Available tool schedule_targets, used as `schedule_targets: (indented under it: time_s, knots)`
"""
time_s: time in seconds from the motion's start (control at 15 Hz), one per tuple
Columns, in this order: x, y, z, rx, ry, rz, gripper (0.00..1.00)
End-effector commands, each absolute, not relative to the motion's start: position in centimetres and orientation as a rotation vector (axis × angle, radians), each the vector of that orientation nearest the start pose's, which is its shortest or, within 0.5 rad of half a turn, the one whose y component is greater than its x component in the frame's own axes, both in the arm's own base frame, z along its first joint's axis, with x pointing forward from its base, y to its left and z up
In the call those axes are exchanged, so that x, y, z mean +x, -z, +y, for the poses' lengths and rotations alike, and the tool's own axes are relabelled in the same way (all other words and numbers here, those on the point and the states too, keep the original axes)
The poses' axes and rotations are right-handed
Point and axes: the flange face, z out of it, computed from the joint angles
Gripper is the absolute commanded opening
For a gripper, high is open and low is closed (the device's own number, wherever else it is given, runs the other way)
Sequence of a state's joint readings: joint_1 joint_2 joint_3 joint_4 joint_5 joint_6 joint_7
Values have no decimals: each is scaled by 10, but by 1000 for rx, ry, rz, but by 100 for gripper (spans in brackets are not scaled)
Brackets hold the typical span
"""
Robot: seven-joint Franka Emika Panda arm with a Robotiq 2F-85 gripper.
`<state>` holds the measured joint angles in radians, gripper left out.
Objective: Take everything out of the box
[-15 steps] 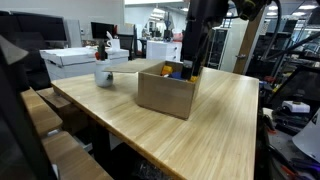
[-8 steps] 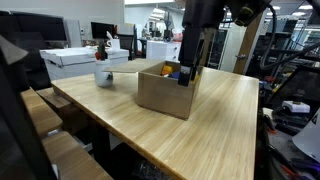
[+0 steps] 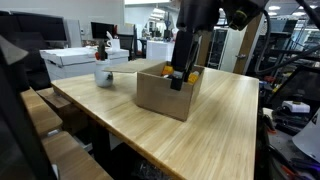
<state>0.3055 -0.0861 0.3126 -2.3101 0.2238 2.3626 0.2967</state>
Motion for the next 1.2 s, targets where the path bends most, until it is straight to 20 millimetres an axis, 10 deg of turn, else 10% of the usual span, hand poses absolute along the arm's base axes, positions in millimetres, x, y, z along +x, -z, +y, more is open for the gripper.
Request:
schedule_targets:
  time_s: [0.0,0.53,1.13]
  knots:
    - [418,-387,302,-2917,102,-270,49]
    - [421,-375,297,-2927,75,-234,4]
    - [423,-377,295,-2918,69,-196,4]
